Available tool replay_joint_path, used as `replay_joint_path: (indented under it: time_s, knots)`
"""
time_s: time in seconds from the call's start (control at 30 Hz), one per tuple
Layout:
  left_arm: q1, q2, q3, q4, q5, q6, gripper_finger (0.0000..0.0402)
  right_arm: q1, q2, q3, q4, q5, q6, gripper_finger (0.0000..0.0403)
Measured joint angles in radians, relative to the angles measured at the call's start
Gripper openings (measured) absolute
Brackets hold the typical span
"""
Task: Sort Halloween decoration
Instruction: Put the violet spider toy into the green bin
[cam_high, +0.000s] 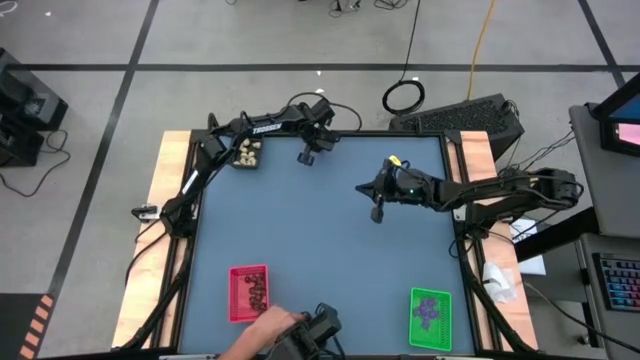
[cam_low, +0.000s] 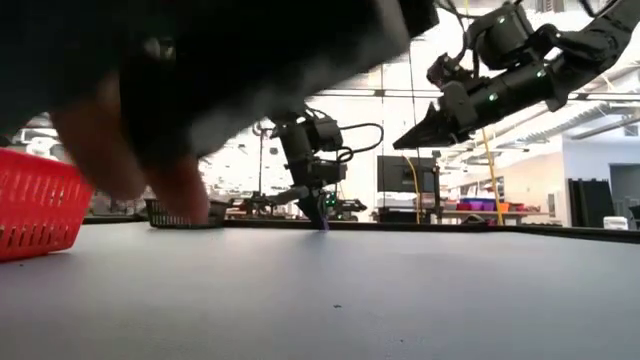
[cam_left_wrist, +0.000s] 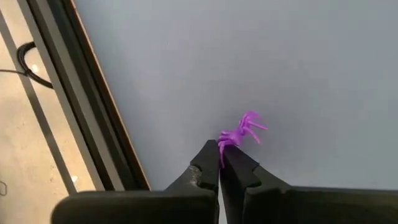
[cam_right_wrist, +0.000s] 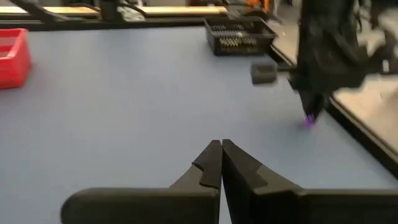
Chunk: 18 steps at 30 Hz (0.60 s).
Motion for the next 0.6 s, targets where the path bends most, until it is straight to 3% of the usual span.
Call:
replay_joint_path:
  time_s: [0.2,0.3,0.6]
  knots:
    - [-0.003,-0.072,-0.001,-0.024,0.009,-0.049,0.0001,-0.037,0.089,-0.001,0.084,0.035,0.040,0.0000]
    - [-0.008,-0.114,-0.001,-0.040,0.061,-0.107,0.0000,-0.041,0.130,0.000,0.159,0.083,0.038,0.0012]
    - [-0.047,-0.186,0.000,-0.048,0.314,-0.243,0.0000,-0.042,0.203,0.086,0.206,0.187,-0.108,0.0109]
